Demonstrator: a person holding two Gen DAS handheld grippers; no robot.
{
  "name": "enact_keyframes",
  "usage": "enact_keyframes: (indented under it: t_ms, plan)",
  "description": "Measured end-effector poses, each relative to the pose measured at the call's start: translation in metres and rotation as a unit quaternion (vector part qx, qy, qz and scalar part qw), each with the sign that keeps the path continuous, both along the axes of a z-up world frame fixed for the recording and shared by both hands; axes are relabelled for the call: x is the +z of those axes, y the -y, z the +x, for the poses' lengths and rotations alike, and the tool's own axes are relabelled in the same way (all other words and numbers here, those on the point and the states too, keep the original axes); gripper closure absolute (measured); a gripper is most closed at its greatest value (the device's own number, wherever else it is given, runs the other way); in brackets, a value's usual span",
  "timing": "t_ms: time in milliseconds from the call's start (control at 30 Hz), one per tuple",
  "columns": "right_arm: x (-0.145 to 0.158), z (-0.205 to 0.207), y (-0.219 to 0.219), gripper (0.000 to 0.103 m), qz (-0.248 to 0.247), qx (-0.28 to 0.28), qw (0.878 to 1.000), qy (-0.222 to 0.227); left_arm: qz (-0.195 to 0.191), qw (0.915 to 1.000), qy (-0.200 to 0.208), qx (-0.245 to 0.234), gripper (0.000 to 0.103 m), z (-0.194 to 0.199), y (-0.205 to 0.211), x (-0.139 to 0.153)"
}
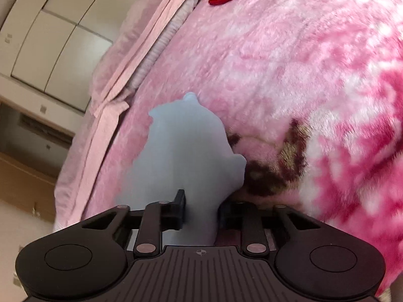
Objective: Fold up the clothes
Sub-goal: 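Grasp the sweatshirt edges with both grippers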
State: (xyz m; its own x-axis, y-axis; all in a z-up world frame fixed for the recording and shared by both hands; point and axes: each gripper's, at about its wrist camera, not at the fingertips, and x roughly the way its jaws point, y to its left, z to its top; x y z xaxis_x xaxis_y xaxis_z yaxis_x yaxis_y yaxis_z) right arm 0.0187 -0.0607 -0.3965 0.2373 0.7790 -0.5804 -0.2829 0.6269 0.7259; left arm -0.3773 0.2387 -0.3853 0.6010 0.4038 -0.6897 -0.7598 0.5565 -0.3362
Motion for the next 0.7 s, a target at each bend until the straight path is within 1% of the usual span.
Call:
enact_keyframes:
  t_ms: [67, 100, 133, 167, 200, 233, 267, 333, 367, 400, 467, 500, 567, 600, 667, 700]
  plan:
    - [0.016, -0.009, -0.014, 0.083, -0.058, 0.03, 0.997, 0.045, -0.013, 0.9998, 0.015, 0.003, 0.092, -0.006, -0.006, 0.0]
    - [0.027, -0.018, -0.026, 0.084, -0.097, 0.053, 0.989, 0.093, -0.017, 0.9996, 0.022, 0.007, 0.092, -0.01, -0.008, 0.001]
    - [0.039, -0.033, -0.04, 0.085, -0.132, 0.078, 0.976, 0.157, -0.022, 0.9993, 0.028, 0.011, 0.092, -0.015, -0.011, 0.002]
    - [0.051, -0.049, -0.054, 0.085, -0.163, 0.102, 0.956, 0.222, -0.026, 0.9989, 0.036, 0.016, 0.092, -0.02, -0.013, 0.003]
    - [0.063, -0.07, -0.067, 0.086, -0.179, 0.126, 0.931, 0.292, -0.031, 0.9983, 0.045, 0.021, 0.092, -0.026, -0.015, 0.004]
    - [0.074, -0.092, -0.079, 0.087, -0.191, 0.149, 0.901, 0.359, -0.036, 0.9976, 0.054, 0.026, 0.092, -0.031, -0.017, 0.005]
    - [0.081, -0.116, -0.09, 0.087, -0.193, 0.174, 0.87, 0.418, -0.04, 0.9967, 0.063, 0.031, 0.092, -0.037, -0.018, 0.006]
    - [0.089, -0.165, -0.111, 0.087, -0.188, 0.231, 0.799, 0.522, -0.051, 0.9947, 0.08, 0.041, 0.092, -0.048, -0.022, 0.008]
    - [0.087, -0.19, -0.12, 0.087, -0.183, 0.266, 0.766, 0.557, -0.056, 0.9935, 0.088, 0.046, 0.092, -0.053, -0.023, 0.008]
    - [0.084, -0.214, -0.129, 0.087, -0.178, 0.299, 0.732, 0.586, -0.062, 0.9923, 0.095, 0.05, 0.092, -0.059, -0.025, 0.008]
    - [0.064, -0.255, -0.144, 0.087, -0.177, 0.361, 0.677, 0.616, -0.068, 0.9911, 0.101, 0.053, 0.092, -0.065, -0.024, 0.008]
    - [0.049, -0.273, -0.15, 0.087, -0.18, 0.387, 0.655, 0.623, -0.071, 0.9907, 0.103, 0.054, 0.092, -0.067, -0.024, 0.008]
    - [0.017, -0.299, -0.161, 0.081, -0.2, 0.445, 0.62, 0.614, -0.076, 0.9898, 0.107, 0.054, 0.093, -0.072, -0.022, 0.008]
    - [0.007, -0.306, -0.164, 0.074, -0.212, 0.463, 0.607, 0.61, -0.079, 0.9894, 0.109, 0.055, 0.093, -0.074, -0.021, 0.008]
    - [0.0, -0.316, -0.16, 0.069, -0.219, 0.46, 0.584, 0.631, -0.084, 0.9885, 0.113, 0.056, 0.093, -0.079, -0.02, 0.009]
    - [-0.001, -0.319, -0.158, 0.067, -0.221, 0.46, 0.577, 0.637, -0.086, 0.988, 0.115, 0.056, 0.093, -0.081, -0.019, 0.009]
